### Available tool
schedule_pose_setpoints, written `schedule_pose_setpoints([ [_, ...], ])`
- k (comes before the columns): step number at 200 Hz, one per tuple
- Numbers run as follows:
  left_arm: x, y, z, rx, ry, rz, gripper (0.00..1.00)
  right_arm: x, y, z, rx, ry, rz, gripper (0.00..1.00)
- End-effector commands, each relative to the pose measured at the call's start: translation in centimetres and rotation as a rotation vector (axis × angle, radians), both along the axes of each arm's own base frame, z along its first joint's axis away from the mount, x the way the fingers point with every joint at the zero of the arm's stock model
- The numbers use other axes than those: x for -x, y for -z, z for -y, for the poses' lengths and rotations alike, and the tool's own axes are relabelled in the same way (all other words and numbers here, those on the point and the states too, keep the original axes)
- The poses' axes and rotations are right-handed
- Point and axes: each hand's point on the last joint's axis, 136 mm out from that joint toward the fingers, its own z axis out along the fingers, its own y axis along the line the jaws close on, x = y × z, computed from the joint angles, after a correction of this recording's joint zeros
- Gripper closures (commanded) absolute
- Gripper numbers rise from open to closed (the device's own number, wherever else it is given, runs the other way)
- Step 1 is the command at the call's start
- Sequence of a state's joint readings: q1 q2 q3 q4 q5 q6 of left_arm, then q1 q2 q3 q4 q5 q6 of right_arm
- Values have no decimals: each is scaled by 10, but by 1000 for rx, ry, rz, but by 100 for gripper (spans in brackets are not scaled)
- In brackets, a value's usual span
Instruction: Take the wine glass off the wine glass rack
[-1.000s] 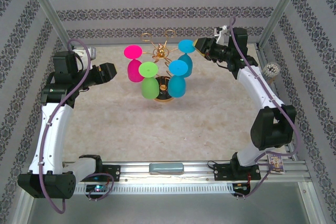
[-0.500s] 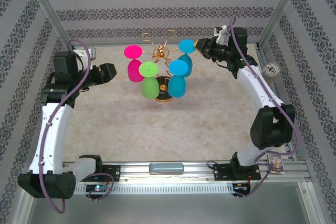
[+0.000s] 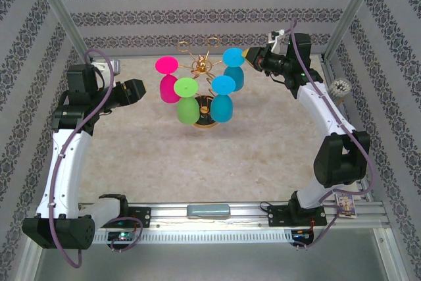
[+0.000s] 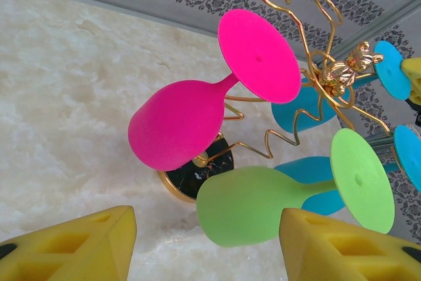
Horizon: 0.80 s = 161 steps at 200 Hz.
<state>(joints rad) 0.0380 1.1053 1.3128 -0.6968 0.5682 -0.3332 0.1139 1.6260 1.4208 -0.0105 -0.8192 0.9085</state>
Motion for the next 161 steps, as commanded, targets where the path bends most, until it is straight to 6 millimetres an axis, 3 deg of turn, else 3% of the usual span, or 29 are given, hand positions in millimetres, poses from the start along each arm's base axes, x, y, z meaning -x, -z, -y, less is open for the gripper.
schedule_pose_setpoints([
  [1, -1, -7, 3, -13, 13, 49, 41, 5, -10, -3, -23, -26, 2, 100],
  [80, 5, -15, 12, -39, 91, 114, 41, 16, -32, 2, -58, -13, 15, 100],
  [161, 22, -14, 26, -91, 190, 143, 40, 22, -35, -1, -83, -23, -3, 100],
])
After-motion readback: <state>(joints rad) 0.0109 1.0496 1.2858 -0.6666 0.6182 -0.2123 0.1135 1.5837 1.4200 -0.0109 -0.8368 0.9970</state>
